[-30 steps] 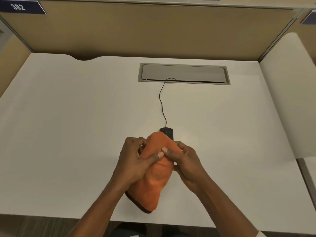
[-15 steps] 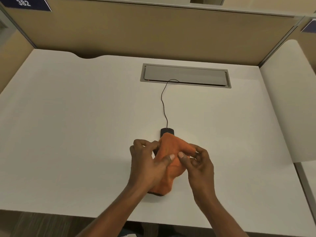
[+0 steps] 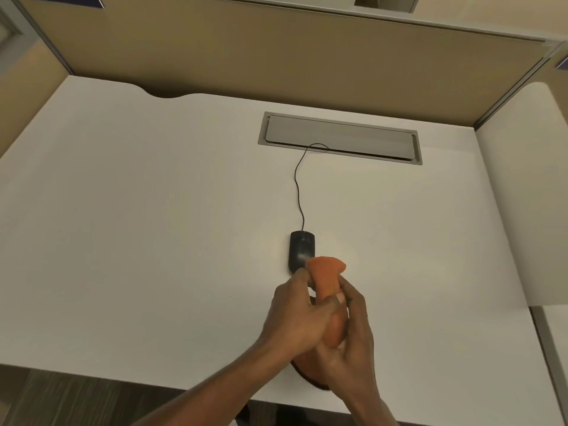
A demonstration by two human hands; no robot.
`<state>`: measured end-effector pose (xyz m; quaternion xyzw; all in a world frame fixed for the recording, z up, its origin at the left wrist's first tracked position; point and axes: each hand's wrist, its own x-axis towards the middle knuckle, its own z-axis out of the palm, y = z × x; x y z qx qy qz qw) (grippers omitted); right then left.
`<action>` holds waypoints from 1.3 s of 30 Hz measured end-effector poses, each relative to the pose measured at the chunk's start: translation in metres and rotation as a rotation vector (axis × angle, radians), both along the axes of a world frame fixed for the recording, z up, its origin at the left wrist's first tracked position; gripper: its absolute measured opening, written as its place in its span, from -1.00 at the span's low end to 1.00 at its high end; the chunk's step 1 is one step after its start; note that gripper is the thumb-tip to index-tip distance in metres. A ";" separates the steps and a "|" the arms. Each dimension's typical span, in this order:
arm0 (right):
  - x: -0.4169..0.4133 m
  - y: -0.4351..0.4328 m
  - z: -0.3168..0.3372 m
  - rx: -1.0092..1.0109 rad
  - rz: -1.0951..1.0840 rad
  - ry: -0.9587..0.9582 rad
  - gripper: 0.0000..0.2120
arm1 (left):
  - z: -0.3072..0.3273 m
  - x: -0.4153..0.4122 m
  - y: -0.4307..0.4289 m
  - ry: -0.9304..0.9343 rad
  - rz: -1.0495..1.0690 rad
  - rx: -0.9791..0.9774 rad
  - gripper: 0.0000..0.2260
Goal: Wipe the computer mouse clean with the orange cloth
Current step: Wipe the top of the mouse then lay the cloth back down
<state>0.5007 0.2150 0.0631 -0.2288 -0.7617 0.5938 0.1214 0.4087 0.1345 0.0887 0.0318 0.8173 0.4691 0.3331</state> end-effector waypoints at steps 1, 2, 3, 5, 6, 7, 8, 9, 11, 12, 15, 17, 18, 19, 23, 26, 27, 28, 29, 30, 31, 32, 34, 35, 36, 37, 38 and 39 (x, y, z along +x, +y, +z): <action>-0.001 0.004 -0.003 0.027 -0.006 -0.010 -0.27 | 0.000 -0.002 0.001 -0.033 0.003 0.052 -0.73; -0.003 0.010 -0.008 0.069 -0.009 -0.019 -0.29 | -0.001 -0.006 0.000 -0.054 0.007 0.099 -0.74; -0.004 0.017 -0.012 0.114 -0.009 -0.033 -0.31 | -0.003 -0.011 -0.002 -0.063 0.012 0.146 -0.72; -0.011 0.035 -0.019 0.197 -0.016 -0.081 -0.35 | -0.012 -0.028 -0.009 -0.012 0.041 0.203 -0.61; -0.015 0.043 -0.021 0.223 -0.026 -0.109 -0.37 | -0.020 -0.037 -0.014 0.066 0.053 0.185 -0.56; -0.020 0.051 -0.024 0.248 -0.036 -0.131 -0.39 | -0.030 -0.047 -0.020 0.172 0.060 0.126 -0.55; -0.026 0.059 -0.029 0.290 -0.039 -0.148 -0.38 | -0.041 -0.057 -0.025 0.286 0.052 0.042 -0.58; -0.032 0.066 -0.034 0.350 -0.030 -0.167 -0.37 | -0.055 -0.068 -0.031 0.385 0.025 -0.043 -0.61; -0.046 0.079 -0.044 0.496 0.020 -0.223 -0.32 | -0.082 -0.084 -0.039 0.438 -0.079 -0.168 -0.42; -0.054 0.086 -0.048 0.567 0.056 -0.253 -0.29 | -0.095 -0.091 -0.041 0.411 -0.131 -0.188 -0.23; -0.079 0.096 -0.055 0.729 0.188 -0.319 -0.26 | -0.117 -0.104 -0.038 0.342 -0.253 -0.120 0.17; -0.094 0.098 -0.057 0.805 0.268 -0.339 -0.24 | -0.124 -0.107 -0.032 0.336 -0.312 -0.069 0.26; -0.100 0.098 -0.058 0.842 0.296 -0.336 -0.24 | -0.125 -0.108 -0.029 0.339 -0.329 -0.060 0.28; -0.105 0.098 -0.060 0.877 0.319 -0.329 -0.25 | -0.127 -0.109 -0.025 0.342 -0.342 -0.055 0.30; -0.120 0.094 -0.068 0.968 0.413 -0.363 -0.27 | -0.136 -0.110 -0.016 0.342 -0.336 -0.016 0.33; -0.124 0.089 -0.073 1.011 0.499 -0.406 -0.23 | -0.141 -0.109 -0.014 0.335 -0.308 0.020 0.35; -0.124 0.087 -0.074 1.017 0.523 -0.414 -0.22 | -0.142 -0.110 -0.014 0.337 -0.301 0.031 0.36; -0.124 0.085 -0.074 1.026 0.542 -0.418 -0.22 | -0.144 -0.110 -0.015 0.342 -0.296 0.041 0.38; -0.122 0.083 -0.074 1.039 0.562 -0.420 -0.23 | -0.145 -0.111 -0.015 0.350 -0.297 0.051 0.39; -0.119 0.081 -0.074 1.058 0.582 -0.422 -0.24 | -0.145 -0.112 -0.016 0.360 -0.306 0.058 0.39; -0.114 0.079 -0.074 1.079 0.604 -0.423 -0.23 | -0.146 -0.112 -0.016 0.371 -0.316 0.062 0.39; -0.107 0.078 -0.074 1.101 0.623 -0.417 -0.22 | -0.146 -0.113 -0.016 0.382 -0.325 0.066 0.38; -0.091 0.076 -0.075 1.148 0.658 -0.399 -0.17 | -0.148 -0.114 -0.017 0.402 -0.332 0.070 0.37; -0.082 0.077 -0.075 1.181 0.681 -0.391 -0.16 | -0.149 -0.114 -0.017 0.408 -0.331 0.069 0.36; -0.074 0.077 -0.075 1.222 0.710 -0.388 -0.14 | -0.150 -0.114 -0.017 0.412 -0.328 0.068 0.35; -0.068 0.079 -0.075 1.263 0.736 -0.389 -0.13 | -0.152 -0.114 -0.018 0.418 -0.325 0.069 0.34; -0.062 0.081 -0.075 1.296 0.754 -0.393 -0.13 | -0.152 -0.114 -0.018 0.424 -0.324 0.069 0.33; -0.059 0.083 -0.076 1.320 0.763 -0.397 -0.14 | -0.153 -0.113 -0.019 0.430 -0.323 0.070 0.32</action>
